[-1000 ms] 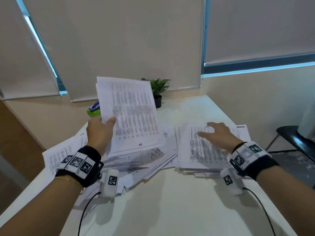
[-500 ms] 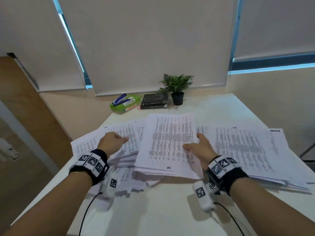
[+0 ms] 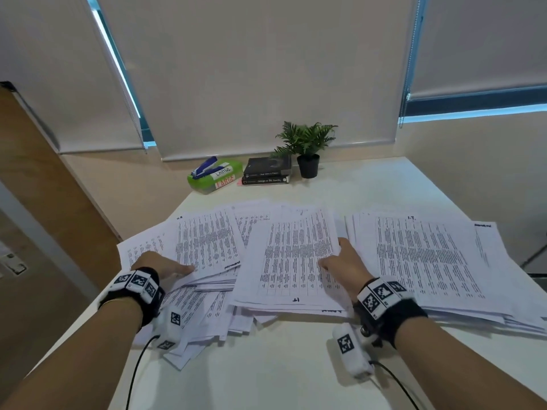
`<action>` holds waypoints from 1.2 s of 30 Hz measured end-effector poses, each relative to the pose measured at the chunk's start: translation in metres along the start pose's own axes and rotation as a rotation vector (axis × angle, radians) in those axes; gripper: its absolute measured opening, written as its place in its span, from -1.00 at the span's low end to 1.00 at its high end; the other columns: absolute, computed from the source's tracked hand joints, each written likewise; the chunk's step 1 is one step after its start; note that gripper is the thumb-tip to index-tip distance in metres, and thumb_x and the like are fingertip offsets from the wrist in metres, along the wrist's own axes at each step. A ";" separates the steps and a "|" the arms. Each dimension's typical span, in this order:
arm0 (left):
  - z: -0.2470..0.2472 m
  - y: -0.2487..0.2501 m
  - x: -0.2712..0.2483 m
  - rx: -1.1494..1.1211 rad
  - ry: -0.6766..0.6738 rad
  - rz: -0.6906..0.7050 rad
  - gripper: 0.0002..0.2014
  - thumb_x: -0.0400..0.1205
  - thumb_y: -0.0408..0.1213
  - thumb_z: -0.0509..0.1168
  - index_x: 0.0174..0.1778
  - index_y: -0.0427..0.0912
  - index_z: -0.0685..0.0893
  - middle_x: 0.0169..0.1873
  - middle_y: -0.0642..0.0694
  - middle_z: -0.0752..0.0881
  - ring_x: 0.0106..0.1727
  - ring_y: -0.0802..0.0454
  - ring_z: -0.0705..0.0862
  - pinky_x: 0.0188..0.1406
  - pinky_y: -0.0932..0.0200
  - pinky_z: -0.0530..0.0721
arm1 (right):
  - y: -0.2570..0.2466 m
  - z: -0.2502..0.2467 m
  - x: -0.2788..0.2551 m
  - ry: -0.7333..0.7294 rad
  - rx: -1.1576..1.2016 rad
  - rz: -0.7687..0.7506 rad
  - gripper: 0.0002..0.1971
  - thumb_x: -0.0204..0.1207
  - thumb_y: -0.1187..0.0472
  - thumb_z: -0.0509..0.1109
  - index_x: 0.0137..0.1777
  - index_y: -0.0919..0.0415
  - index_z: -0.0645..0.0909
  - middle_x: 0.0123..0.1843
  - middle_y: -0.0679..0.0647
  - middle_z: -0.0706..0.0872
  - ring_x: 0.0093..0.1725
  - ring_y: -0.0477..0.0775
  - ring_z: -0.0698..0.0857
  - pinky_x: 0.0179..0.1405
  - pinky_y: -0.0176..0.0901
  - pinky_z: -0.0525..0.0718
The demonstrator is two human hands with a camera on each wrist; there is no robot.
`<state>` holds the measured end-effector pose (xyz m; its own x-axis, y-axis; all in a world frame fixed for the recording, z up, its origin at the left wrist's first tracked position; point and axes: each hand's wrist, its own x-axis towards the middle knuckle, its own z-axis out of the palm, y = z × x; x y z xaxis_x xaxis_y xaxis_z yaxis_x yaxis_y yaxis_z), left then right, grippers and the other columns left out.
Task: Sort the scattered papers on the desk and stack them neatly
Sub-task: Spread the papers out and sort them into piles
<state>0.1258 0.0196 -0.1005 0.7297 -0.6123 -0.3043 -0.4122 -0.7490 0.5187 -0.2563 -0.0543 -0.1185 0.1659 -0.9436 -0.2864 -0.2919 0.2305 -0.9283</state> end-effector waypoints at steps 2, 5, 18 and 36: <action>0.001 -0.001 -0.004 -0.002 0.032 -0.002 -0.37 0.33 -0.01 0.79 -0.02 -0.47 0.73 0.07 -0.40 0.79 0.03 -0.29 0.75 0.09 -0.08 0.76 | 0.000 0.000 -0.002 -0.001 -0.011 0.004 -0.27 0.76 0.42 0.23 0.84 0.15 0.00 0.61 0.30 0.51 0.61 0.44 0.51 0.53 0.30 0.52; 0.006 0.000 -0.011 -0.025 0.106 0.059 -0.56 0.47 -0.13 0.72 -0.15 -0.39 0.68 0.08 -0.41 0.82 -0.12 -0.22 0.75 -0.04 -0.03 0.74 | -0.003 -0.002 -0.006 -0.005 -0.012 -0.024 -0.26 0.75 0.44 0.21 0.84 0.10 0.00 0.55 0.30 0.56 0.46 0.42 0.66 0.40 0.29 0.64; 0.008 0.099 -0.094 -0.851 0.024 0.489 -0.81 0.75 -0.26 0.45 0.25 -0.19 0.73 0.02 -0.10 0.85 -0.17 0.02 0.79 -0.34 0.21 0.68 | 0.005 0.002 0.000 -0.050 -0.081 -0.110 -0.49 0.64 0.55 0.12 0.35 0.16 0.76 0.47 0.01 0.66 0.40 0.04 0.61 0.23 -0.19 0.65; 0.044 0.043 -0.050 0.319 0.032 0.263 -0.36 0.54 0.36 0.47 0.01 -0.26 0.72 0.07 -0.37 0.82 0.05 -0.31 0.82 -0.16 0.01 0.76 | 0.009 -0.011 0.003 -0.095 -0.011 -0.202 -0.14 0.66 0.56 0.23 0.78 -0.15 0.01 0.80 0.30 0.16 -0.57 -0.14 0.61 -0.56 -0.24 0.60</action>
<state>0.0478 0.0067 -0.0981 0.5912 -0.7890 -0.1670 -0.7317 -0.6119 0.3004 -0.2689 -0.0572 -0.1251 0.3100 -0.9436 -0.1161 -0.2537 0.0356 -0.9666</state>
